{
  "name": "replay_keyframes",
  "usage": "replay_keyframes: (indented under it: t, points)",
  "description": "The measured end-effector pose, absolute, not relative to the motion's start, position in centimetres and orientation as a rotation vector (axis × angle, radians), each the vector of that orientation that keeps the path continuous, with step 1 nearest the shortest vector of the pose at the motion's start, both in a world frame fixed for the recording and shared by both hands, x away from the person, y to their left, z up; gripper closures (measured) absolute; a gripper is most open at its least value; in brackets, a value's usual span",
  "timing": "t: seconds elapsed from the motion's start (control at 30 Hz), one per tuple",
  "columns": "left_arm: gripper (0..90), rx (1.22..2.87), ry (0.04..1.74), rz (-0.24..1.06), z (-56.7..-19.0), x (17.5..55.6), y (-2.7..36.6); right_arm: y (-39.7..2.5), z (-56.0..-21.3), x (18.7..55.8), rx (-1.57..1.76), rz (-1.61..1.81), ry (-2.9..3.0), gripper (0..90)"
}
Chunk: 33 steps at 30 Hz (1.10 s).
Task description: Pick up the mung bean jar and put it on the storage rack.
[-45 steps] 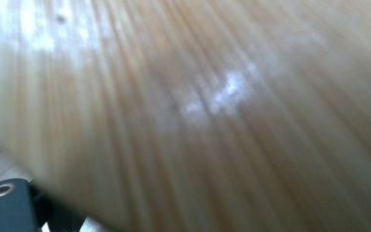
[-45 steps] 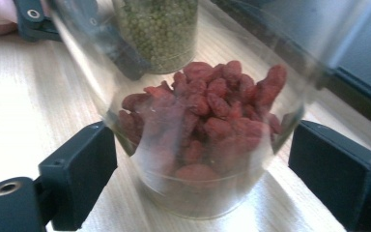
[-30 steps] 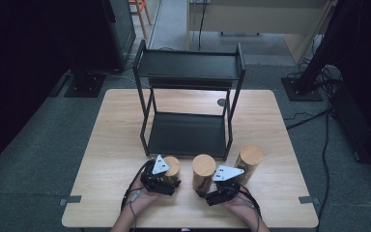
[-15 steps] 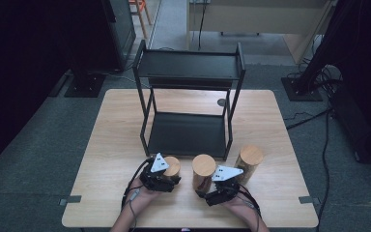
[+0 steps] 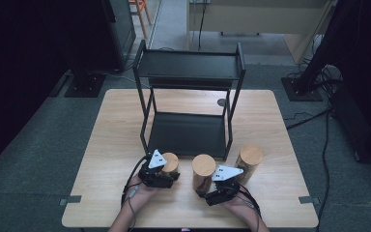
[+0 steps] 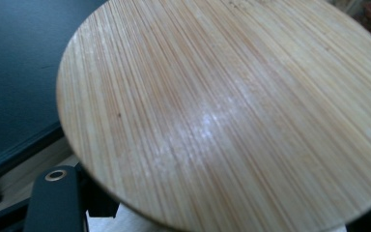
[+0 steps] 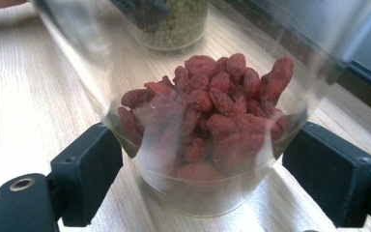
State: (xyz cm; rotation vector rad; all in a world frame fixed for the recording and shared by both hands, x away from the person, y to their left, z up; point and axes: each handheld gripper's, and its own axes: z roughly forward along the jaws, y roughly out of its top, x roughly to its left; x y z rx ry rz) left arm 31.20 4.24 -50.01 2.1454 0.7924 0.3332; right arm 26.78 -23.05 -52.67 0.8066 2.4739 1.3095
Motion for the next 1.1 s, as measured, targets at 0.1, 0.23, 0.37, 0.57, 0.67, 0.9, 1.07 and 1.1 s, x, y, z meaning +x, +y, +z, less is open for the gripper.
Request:
replay_keyframes:
  t: [0.1,0.23,0.37,0.57,0.67,0.9,1.07,1.1]
  points:
    - [25.6,2.14,0.809,0.339,-49.7,31.5,4.3,-23.0,-52.7,26.8,0.805,1.308,2.474,14.1]
    - [25.6,2.133,0.82,0.345,-49.2,32.0,4.2,-23.0,-52.7,26.8,0.805,1.309,2.475,14.1]
    - [25.6,2.124,0.826,0.344,-48.5,32.7,3.9,-23.0,-52.7,26.8,0.806,1.309,2.475,14.1]
    - [25.6,2.124,0.835,0.356,-48.1,33.4,3.6,-23.1,-52.7,26.8,0.81,1.31,2.478,14.1]
    - [25.6,2.118,0.842,0.352,-48.0,33.7,3.5,-23.1,-52.7,26.8,0.816,1.311,2.481,14.1]
    - [25.6,2.107,0.865,0.354,-48.0,34.5,3.6,-23.2,-52.7,26.9,0.832,1.319,2.49,13.6]
    - [25.6,2.112,0.878,0.367,-47.8,35.0,3.7,-23.2,-52.7,26.9,0.832,1.319,2.493,13.6]
    - [25.6,2.112,0.878,0.368,-47.7,35.1,3.6,-23.2,-52.7,26.9,0.832,1.319,2.493,13.6]
